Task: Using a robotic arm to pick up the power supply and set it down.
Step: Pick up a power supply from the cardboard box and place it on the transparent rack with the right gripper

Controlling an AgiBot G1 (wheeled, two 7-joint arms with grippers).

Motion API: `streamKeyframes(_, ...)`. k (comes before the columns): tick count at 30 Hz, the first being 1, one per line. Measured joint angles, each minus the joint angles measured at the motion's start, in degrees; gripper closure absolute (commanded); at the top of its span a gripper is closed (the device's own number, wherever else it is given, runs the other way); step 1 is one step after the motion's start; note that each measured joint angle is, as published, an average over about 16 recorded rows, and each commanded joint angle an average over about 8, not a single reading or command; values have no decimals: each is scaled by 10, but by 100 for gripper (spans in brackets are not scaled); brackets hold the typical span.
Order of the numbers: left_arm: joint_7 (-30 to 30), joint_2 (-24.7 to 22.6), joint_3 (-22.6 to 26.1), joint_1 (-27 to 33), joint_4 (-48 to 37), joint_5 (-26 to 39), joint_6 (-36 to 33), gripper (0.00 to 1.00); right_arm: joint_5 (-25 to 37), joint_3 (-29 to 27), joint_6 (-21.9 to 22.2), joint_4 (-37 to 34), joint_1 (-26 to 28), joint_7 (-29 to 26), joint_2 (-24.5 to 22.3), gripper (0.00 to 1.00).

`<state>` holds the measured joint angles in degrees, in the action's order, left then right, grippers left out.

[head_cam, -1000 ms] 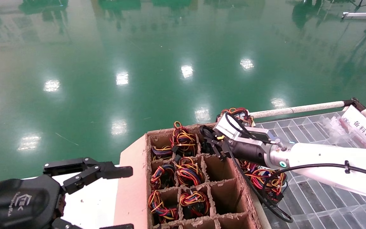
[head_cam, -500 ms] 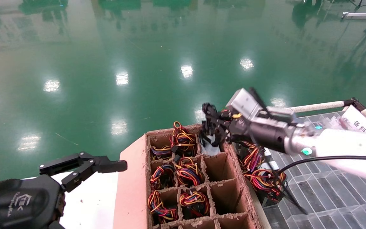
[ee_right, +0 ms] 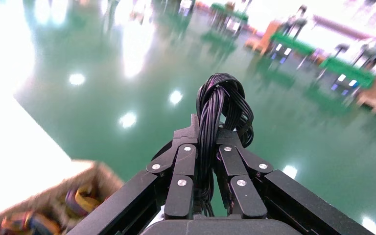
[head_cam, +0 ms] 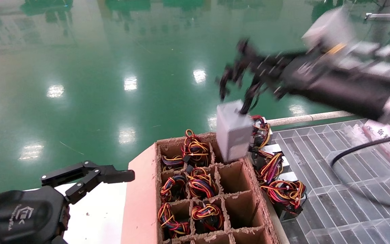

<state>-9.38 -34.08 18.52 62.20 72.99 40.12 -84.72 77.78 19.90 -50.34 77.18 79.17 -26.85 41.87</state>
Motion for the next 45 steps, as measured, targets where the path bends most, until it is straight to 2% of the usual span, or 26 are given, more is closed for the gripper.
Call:
streamKeyframes(11,0,0,0,0,0,0,0,0,-75,-85,-8,-3,-28,21,-112,100)
streamKeyframes(22,0,0,0,0,0,0,0,0,-112,-138,-9,-25,-135,30,-211,100)
streamKeyframes(32,0,0,0,0,0,0,0,0,-157,-170,-35,-57,-231,62,-245,100)
streamKeyframes(45,0,0,1,0,0,0,0,0,-187,-179,-89,-72,-281,78,-267,100)
